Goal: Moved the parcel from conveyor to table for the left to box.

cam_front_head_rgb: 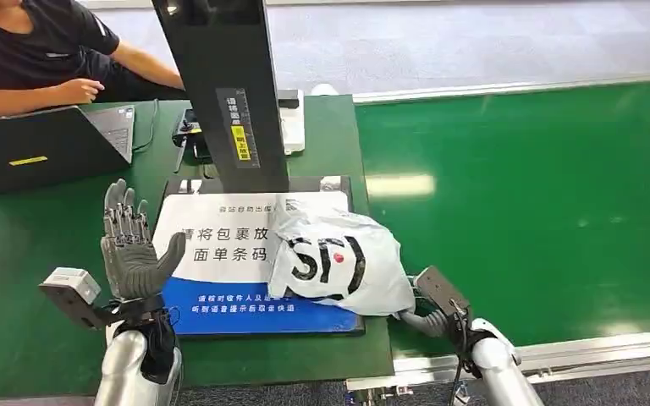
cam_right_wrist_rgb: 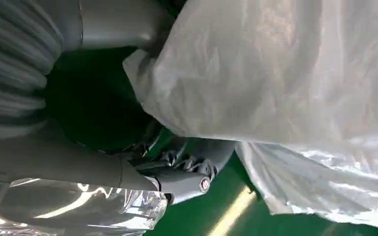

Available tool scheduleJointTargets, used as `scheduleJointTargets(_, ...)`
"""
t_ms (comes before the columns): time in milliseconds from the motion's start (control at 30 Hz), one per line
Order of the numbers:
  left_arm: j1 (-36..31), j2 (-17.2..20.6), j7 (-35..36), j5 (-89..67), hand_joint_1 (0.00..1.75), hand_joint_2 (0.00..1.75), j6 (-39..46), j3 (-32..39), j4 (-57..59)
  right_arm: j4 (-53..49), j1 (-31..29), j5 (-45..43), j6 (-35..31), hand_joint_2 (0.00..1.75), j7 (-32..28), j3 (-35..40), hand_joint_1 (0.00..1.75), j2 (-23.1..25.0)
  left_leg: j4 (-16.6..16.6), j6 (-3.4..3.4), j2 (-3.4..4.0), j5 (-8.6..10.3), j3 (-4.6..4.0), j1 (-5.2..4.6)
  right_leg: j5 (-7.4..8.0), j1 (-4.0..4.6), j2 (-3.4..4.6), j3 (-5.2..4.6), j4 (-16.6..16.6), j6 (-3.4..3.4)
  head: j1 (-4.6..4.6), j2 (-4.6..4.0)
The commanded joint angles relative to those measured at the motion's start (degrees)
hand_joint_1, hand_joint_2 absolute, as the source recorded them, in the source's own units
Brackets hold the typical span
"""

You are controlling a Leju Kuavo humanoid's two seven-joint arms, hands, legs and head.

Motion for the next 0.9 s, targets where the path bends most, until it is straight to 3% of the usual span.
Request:
scheduleJointTargets(33, -1.25, 1.04, 0.04, 0.27, 0.0, 1.75, 0.14, -0.06, 3.57, 1.29, 3.34, 0.13, 0.15, 1.75, 0.75, -1.27, 1.75, -0.09, -0.14, -0.04, -0.24, 0.04, 0.13, 0.05, -0.01, 0.07, -0.27, 0.19, -0.15, -0.13, 0.0, 0.0)
scheduleJointTargets(400, -1.25, 1.04, 0.04, 0.27, 0.0, 1.75, 0.14, -0.06, 3.57, 1.29, 3.34, 0.13, 0.15, 1.75, 0.75, -1.27, 1.75, -0.09, -0.12, -0.05, -0.21, -0.01, 0.1, 0.04, -0.03, 0.06, -0.24, 0.15, -0.11, -0.11, 0.0, 0.0)
scheduleJointTargets(900, -0.96, 2.11, -0.39, 0.27, 0.0, 1.75, -0.07, 0.36, 3.38, -8.0, 6.31, 1.24, -3.06, 1.75, -2.18, -5.95, 1.75, 1.08, -0.06, 0.05, -0.07, -0.12, -0.05, 0.0, -0.08, 0.0, -0.07, 0.01, -0.03, 0.0, 0.0, 0.0)
